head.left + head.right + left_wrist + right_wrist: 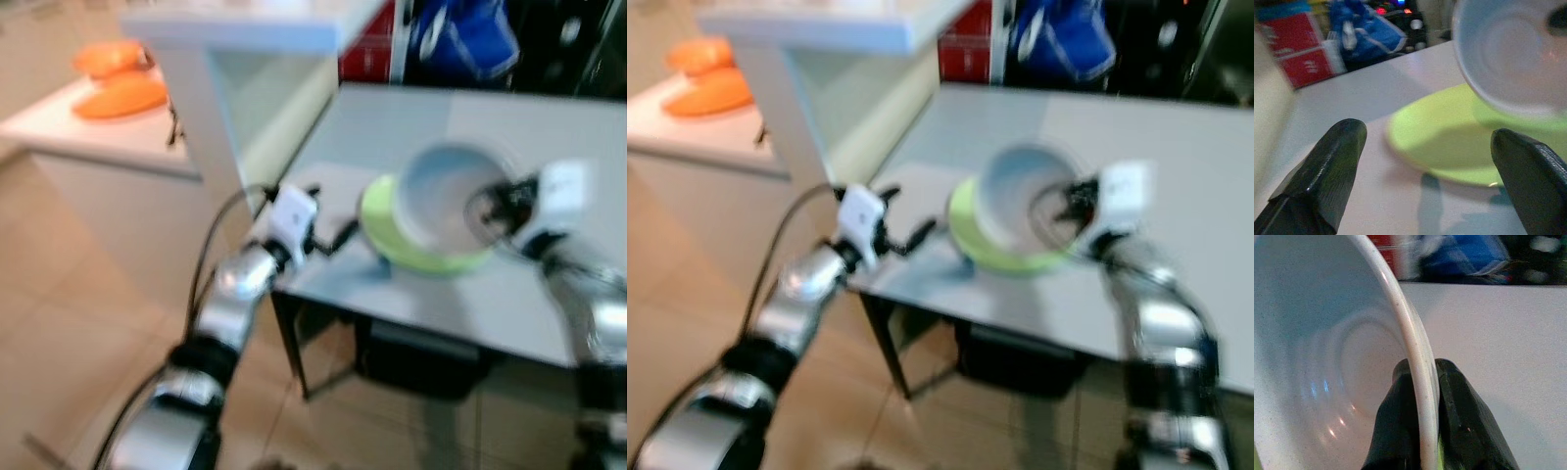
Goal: Setting the table
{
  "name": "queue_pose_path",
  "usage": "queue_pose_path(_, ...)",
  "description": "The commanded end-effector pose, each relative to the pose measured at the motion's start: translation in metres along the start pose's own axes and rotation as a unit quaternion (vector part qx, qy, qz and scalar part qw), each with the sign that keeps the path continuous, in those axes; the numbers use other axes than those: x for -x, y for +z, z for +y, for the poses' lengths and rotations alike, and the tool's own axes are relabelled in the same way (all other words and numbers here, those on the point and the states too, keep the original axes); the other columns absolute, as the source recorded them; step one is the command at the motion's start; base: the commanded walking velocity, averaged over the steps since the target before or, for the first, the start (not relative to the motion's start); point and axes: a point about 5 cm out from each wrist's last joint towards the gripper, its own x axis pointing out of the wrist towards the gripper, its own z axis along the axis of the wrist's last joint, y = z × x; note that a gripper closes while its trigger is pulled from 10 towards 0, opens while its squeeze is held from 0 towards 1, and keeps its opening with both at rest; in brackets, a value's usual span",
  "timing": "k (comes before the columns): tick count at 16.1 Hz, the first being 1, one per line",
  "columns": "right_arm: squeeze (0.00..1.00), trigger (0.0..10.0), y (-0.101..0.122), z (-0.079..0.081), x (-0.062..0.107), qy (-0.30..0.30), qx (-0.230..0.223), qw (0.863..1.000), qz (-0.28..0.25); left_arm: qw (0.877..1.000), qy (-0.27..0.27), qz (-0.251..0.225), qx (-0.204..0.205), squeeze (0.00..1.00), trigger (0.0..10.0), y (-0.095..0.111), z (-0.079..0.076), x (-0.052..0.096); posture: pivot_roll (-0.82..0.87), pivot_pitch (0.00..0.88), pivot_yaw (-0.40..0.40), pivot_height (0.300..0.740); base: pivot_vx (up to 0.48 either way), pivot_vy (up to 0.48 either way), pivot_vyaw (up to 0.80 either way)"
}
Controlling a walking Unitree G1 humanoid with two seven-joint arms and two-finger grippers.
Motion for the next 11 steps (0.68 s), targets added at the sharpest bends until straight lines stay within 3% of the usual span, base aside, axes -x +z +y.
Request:
queue_pose_path(1,0.0,10.0,0.024,-0.012,-0.002,-0.031,-0.043,0.998,-0.039,1.0,0.01,-0.002,-0.008,0.0,10.0,0.003,0.008,0.002,-0.09,0.0,0.089,0.74,0.0,0.0,0.0)
queue_pose_path(3,0.0,10.0,0.033,-0.036,-0.004,-0.089,-0.1,0.99,-0.053,1.0,0.015,-0.001,-0.008,0.0,10.0,0.003,0.01,0.002,-0.09,0.0,0.084,0.74,0.0,0.0,0.0)
queue_pose_path(6,0.0,10.0,0.03,-0.051,-0.004,-0.129,-0.131,0.982,-0.046,1.0,0.015,0.004,-0.011,0.0,10.0,0.002,0.009,0.002,-0.09,0.0,0.081,0.74,0.0,0.0,0.0)
queue_pose_path(11,0.0,10.0,-0.029,-0.072,0.003,-0.26,-0.22,0.939,0.046,1.0,0.013,0.008,-0.018,0.0,10.0,0.002,0.009,0.002,-0.09,0.0,0.083,0.74,0.0,0.0,0.0)
